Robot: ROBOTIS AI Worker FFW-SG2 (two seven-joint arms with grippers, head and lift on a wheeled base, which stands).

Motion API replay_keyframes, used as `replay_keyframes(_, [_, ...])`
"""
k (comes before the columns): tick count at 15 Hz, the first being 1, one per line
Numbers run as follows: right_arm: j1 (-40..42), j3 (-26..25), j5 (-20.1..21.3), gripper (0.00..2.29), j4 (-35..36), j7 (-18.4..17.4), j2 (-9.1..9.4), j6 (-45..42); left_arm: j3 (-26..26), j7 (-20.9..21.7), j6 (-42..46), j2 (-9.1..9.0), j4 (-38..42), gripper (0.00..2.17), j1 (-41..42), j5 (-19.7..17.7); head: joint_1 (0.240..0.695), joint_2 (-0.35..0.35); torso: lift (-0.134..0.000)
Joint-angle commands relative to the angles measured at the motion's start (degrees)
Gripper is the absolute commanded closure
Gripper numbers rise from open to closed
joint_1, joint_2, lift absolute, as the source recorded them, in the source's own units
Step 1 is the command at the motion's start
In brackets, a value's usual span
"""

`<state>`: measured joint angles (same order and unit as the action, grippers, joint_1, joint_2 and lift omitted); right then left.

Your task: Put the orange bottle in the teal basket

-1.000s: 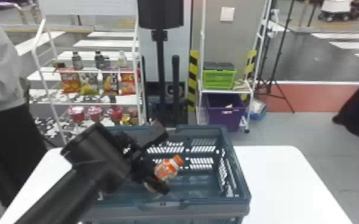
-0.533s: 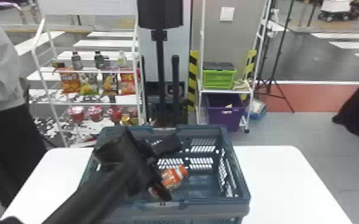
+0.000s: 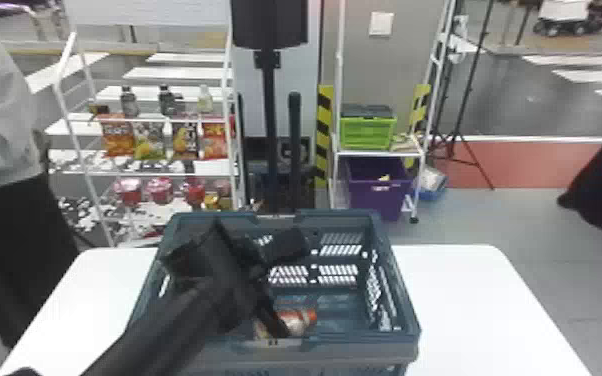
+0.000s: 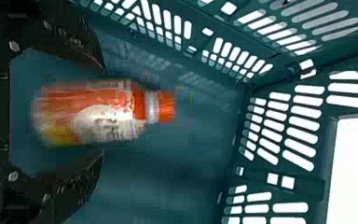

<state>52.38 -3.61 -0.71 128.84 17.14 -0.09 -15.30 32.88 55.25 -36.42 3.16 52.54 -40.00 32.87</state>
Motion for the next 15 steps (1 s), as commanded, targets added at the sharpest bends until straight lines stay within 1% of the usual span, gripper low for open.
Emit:
replay_keyframes(1, [0.1, -0.1, -0.1, 0.13, -0.1, 0.0, 0.14, -0.2, -1.6, 0.2, 0.1, 0.35, 2.4, 0.0, 1.2, 0.0, 0.499, 0.0, 0.0])
replay_keyframes(2, [0.1, -0.1, -0.1, 0.13, -0.1, 0.0, 0.14, -0.2, -2.6, 0.4, -0.1, 0.79, 4.9, 0.02, 2.4, -0.1, 0.499, 0.0, 0.0])
replay_keyframes(4, [0.1, -0.1, -0.1, 0.13, -0.1, 0.0, 0.14, -0.2, -6.5, 0.9, -1.0, 1.67, 11.0, 0.02, 4.9, -0.6, 0.499, 0.0, 0.0])
replay_keyframes(6, [0.1, -0.1, -0.2, 0.13, -0.1, 0.0, 0.14, -0.2, -12.2, 1.4, -1.7, 2.02, 16.8, 0.02, 7.3, -1.9, 0.499, 0.0, 0.0])
replay_keyframes(7, [0.1, -0.2, -0.2, 0.13, -0.1, 0.0, 0.14, -0.2, -15.4, 1.8, -1.7, 2.29, 20.4, 0.02, 8.9, -3.3, 0.499, 0.0, 0.0])
replay_keyframes(8, [0.1, -0.2, -0.1, 0.13, -0.1, 0.0, 0.14, -0.2, -18.2, 2.2, -1.7, 2.38, 23.1, 0.02, 10.2, -5.1, 0.499, 0.0, 0.0])
replay_keyframes(11, [0.3, -0.4, -0.1, 0.13, 0.0, 0.0, 0.14, -0.2, -27.4, 2.5, -2.0, 2.38, 32.2, 0.02, 14.9, -12.2, 0.499, 0.0, 0.0])
replay_keyframes(13, [0.4, -0.4, -0.1, 0.13, 0.2, 0.0, 0.14, -0.2, -32.7, 2.4, -5.0, 2.11, 39.1, 0.02, 18.7, -15.9, 0.499, 0.0, 0.0])
replay_keyframes(14, [0.5, -0.4, -0.1, 0.13, 0.4, 0.0, 0.14, -0.2, -35.6, 2.2, -6.1, 1.94, 43.4, 0.02, 21.4, -18.4, 0.499, 0.0, 0.0])
replay_keyframes(15, [0.6, -0.4, 0.0, 0.13, 0.5, 0.0, 0.14, -0.2, -39.0, 1.6, -7.7, 1.76, 48.0, 0.02, 24.5, -21.8, 0.499, 0.0, 0.0])
